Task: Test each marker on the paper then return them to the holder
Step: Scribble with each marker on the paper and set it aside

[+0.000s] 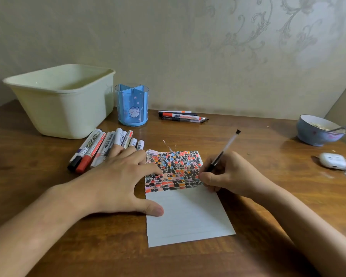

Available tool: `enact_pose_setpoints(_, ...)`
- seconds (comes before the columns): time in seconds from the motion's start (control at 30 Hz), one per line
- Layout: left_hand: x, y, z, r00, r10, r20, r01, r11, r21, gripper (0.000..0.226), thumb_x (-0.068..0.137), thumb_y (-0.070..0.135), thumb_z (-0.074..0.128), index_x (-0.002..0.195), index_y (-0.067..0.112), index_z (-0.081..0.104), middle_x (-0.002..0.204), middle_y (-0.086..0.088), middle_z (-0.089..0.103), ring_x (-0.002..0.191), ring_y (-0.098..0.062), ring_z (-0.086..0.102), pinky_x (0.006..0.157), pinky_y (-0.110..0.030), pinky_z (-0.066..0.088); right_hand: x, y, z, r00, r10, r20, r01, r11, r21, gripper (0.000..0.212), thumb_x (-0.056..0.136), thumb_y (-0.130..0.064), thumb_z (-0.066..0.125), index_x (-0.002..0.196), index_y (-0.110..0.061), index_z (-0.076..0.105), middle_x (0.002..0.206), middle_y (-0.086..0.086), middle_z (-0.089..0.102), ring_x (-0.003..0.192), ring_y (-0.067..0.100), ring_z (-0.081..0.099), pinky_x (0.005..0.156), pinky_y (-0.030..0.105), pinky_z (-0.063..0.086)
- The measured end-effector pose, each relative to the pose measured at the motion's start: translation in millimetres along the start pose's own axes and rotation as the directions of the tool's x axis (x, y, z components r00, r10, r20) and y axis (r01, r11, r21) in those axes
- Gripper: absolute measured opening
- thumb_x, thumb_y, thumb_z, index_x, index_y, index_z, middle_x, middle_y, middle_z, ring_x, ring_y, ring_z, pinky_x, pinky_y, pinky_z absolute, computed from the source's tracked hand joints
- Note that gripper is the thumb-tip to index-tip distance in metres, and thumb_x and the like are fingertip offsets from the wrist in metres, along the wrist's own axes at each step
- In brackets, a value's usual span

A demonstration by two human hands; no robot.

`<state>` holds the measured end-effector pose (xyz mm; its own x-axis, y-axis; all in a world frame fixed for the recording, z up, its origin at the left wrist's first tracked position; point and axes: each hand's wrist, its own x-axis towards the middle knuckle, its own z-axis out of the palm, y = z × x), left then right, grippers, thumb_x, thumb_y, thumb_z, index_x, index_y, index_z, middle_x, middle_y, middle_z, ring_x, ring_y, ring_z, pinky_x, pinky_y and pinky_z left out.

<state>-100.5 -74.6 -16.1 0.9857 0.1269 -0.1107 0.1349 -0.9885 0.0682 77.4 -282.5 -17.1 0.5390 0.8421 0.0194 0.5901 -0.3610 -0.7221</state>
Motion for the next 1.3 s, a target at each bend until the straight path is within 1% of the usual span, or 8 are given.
enact_pose_setpoints(0.13,0.9,-0.7,1.2,1.0,-0.002,-0.003,0.002,1.0,-0.003,0.093,0.058,0.102,0.034,0.14,0.059,0.026,0.099,0.036,0.019,0.101,-0.002,0.018,0.103,-0.031,0.018,0.2,-2.4,1.0,1.0,0.002,0.004,-0.002,0.999,-0.034,0.01,0.089,-0.012,0.072,0.081,-0.018,0.071,0.069,-0.005,0.072,0.065,0.011,0.072,0.064,0.022,0.057)
enact_pose_setpoints(0.2,1.3,-0.6,1.6,1.0,-0.008,-0.003,0.008,1.0,-0.006,0.092,0.058,0.102,0.035,0.139,0.06,0.026,0.099,0.035,0.02,0.1,-0.002,0.018,0.1,-0.03,0.018,0.1,-3.9,1.0,1.0,0.006,-0.004,-0.006,0.998,-0.057,0.013,0.089,-0.011,0.071,0.079,-0.02,0.07,0.069,-0.006,0.071,0.064,0.009,0.071,0.062,0.02,0.055)
enact_pose_setpoints(0.43,0.5,2.5,-1.1,0.999,-0.039,0.022,0.039,0.999,-0.002,0.09,0.059,0.1,0.038,0.139,0.061,0.025,0.102,0.028,0.024,0.1,-0.002,0.014,0.093,-0.029,0.018,-1.6,-4.3,1.3,1.0,-0.003,-0.002,0.003,0.999,-0.052,0.012,0.09,-0.012,0.071,0.082,-0.02,0.07,0.074,-0.004,0.072,0.066,0.011,0.072,0.066,0.023,0.059)
enact_pose_setpoints(0.63,0.6,4.3,-2.0,0.998,-0.05,0.043,0.051,0.999,-0.018,0.09,0.058,0.099,0.039,0.139,0.061,0.024,0.112,0.023,0.027,0.105,-0.001,0.012,0.098,-0.031,0.019,-1.7,-4.1,1.3,1.0,-0.003,-0.021,0.002,0.997,-0.072,0.015,0.09,-0.012,0.072,0.079,-0.022,0.068,0.07,-0.005,0.07,0.064,0.009,0.07,0.065,0.024,0.058)
enact_pose_setpoints(0.83,1.6,2.7,-1.3,0.996,-0.051,0.07,0.053,0.998,-0.022,0.091,0.057,0.101,0.037,0.138,0.062,0.023,0.108,0.025,0.026,0.107,-0.002,0.015,0.107,-0.035,0.023,-1.7,-4.2,2.0,0.999,-0.009,-0.031,0.006,0.996,-0.085,0.018,0.089,-0.012,0.072,0.077,-0.024,0.067,0.068,-0.007,0.068,0.063,0.007,0.068,0.063,0.022,0.055)
enact_pose_setpoints(1.0,1.6,1.3,-0.3,0.997,-0.041,0.064,0.043,0.999,-0.031,0.091,0.055,0.102,0.036,0.137,0.063,0.023,0.104,0.031,0.024,0.108,-0.004,0.019,0.103,-0.034,0.027,-2.2,-4.3,2.3,0.999,-0.035,-0.025,0.034,0.998,-0.051,0.014,0.09,-0.013,0.072,0.079,-0.023,0.07,0.072,-0.003,0.072,0.067,0.014,0.071,0.067,0.028,0.062)
enact_pose_setpoints(1.13,1.8,1.1,-0.2,0.997,-0.035,0.066,0.036,0.999,-0.027,0.091,0.055,0.102,0.035,0.137,0.063,0.023,0.102,0.036,0.021,0.108,-0.004,0.019,0.105,-0.035,0.026,-0.9,-3.8,2.4,0.999,-0.005,-0.04,0.002,0.998,-0.068,0.016,0.089,-0.013,0.071,0.078,-0.023,0.067,0.07,-0.005,0.07,0.065,0.011,0.07,0.065,0.025,0.059)
enact_pose_setpoints(1.3,2.0,-0.7,1.1,0.998,-0.028,0.063,0.029,0.999,-0.019,0.093,0.053,0.104,0.031,0.136,0.064,0.022,0.101,0.037,0.02,0.107,-0.004,0.02,0.105,-0.035,0.027,-2.7,-4.6,2.5,0.999,-0.029,-0.026,0.028,0.999,-0.037,0.014,0.09,-0.012,0.072,0.079,-0.021,0.069,0.07,-0.005,0.071,0.064,0.01,0.07,0.064,0.022,0.057)
